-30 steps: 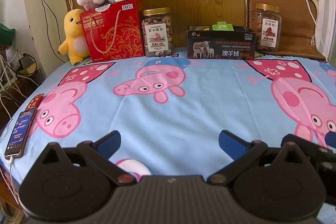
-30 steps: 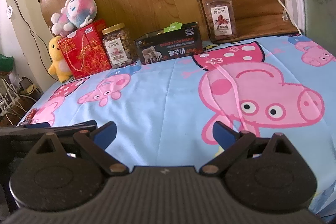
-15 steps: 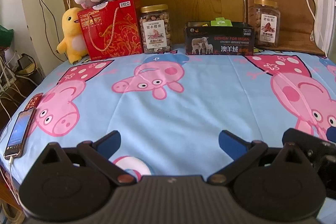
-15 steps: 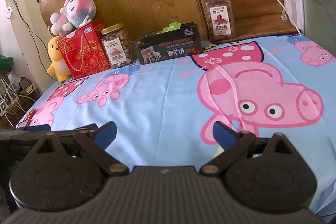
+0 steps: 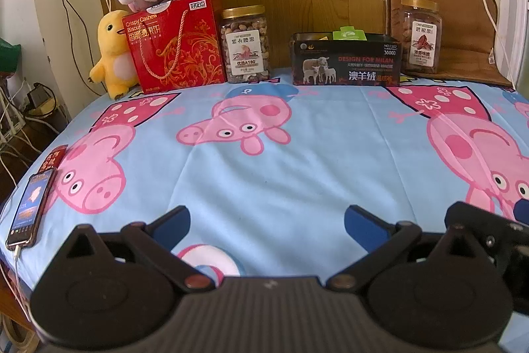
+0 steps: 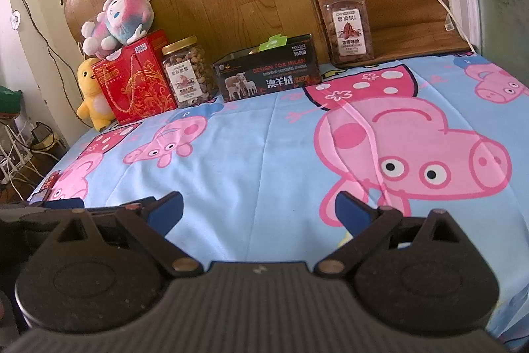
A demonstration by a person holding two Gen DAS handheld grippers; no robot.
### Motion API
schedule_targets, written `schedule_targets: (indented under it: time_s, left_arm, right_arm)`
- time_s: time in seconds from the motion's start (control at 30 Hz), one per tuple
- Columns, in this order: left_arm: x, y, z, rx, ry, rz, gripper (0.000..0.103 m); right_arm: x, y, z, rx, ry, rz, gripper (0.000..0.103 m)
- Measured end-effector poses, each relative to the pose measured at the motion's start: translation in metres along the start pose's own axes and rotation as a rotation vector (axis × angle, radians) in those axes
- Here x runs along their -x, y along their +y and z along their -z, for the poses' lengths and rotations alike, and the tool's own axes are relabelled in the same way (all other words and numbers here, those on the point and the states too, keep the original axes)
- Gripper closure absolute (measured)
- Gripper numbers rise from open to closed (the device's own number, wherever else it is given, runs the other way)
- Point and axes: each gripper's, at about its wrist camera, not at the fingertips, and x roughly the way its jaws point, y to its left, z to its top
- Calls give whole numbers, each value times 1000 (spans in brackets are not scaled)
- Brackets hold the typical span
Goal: Organize snacks
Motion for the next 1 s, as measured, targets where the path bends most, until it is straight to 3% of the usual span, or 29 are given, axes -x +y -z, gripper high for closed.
schedule_targets:
  time_s: [1.0]
  left_arm:
    - [-5,0,2,-11,24,10,0]
  right_arm:
    - [2,-1,-1,-11,-7,-7,3]
